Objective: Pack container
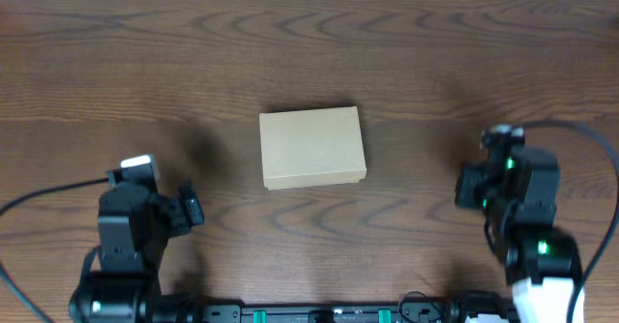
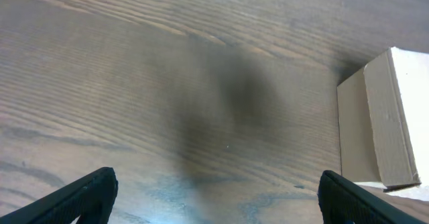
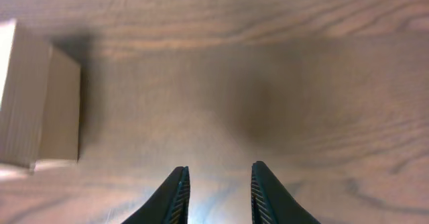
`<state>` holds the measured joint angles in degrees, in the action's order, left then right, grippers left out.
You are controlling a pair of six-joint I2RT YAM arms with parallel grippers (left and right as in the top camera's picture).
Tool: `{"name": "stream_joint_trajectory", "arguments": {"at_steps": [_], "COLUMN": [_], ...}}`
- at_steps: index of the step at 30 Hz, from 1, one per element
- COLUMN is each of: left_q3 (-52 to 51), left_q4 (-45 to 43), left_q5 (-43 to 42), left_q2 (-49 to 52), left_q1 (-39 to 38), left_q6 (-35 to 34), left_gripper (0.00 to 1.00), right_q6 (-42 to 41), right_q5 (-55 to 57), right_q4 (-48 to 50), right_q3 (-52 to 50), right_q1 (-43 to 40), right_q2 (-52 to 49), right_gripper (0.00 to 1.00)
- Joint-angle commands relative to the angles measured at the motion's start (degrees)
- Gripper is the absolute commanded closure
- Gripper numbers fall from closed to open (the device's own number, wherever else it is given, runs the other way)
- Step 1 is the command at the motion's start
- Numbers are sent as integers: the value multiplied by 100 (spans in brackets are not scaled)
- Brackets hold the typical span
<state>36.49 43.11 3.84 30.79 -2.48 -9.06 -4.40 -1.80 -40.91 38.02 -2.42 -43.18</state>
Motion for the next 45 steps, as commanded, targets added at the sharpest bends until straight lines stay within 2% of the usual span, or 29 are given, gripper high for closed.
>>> {"name": "stream_joint_trajectory", "arguments": {"at_steps": [1, 5, 11, 13, 14, 15, 45], "left_q3": [-164, -225, -299, -326, -334, -334, -337], "left_q4": [81, 166, 146, 129, 122, 122, 341], "left_q5": [151, 173, 173, 173, 170, 173, 170], "left_q2": [-326, -424, -424, -424, -424, -422, -422], "left_q1": [-24, -24, -24, -22, -22, -22, -22], "left_q6": [-170, -173, -175, -177, -188, -190, -188], "left_gripper": [5, 5, 5, 5, 4, 5, 5], "right_q6": [-9, 153, 146, 144, 146, 149, 149], "right_q5": [-210, -208, -210, -208, -208, -205, -208], "right_q4": [-96, -284, -389, -398, -396, -398, -442], "right_q3": [-376, -643, -686, -686, -686, -686, -686], "right_q1": [46, 81, 96, 96, 96, 96, 96], "right_q2": [651, 1126, 1167, 1167, 1167, 1167, 1167], "right_gripper": [74, 71, 69, 63, 20, 1, 1]}}
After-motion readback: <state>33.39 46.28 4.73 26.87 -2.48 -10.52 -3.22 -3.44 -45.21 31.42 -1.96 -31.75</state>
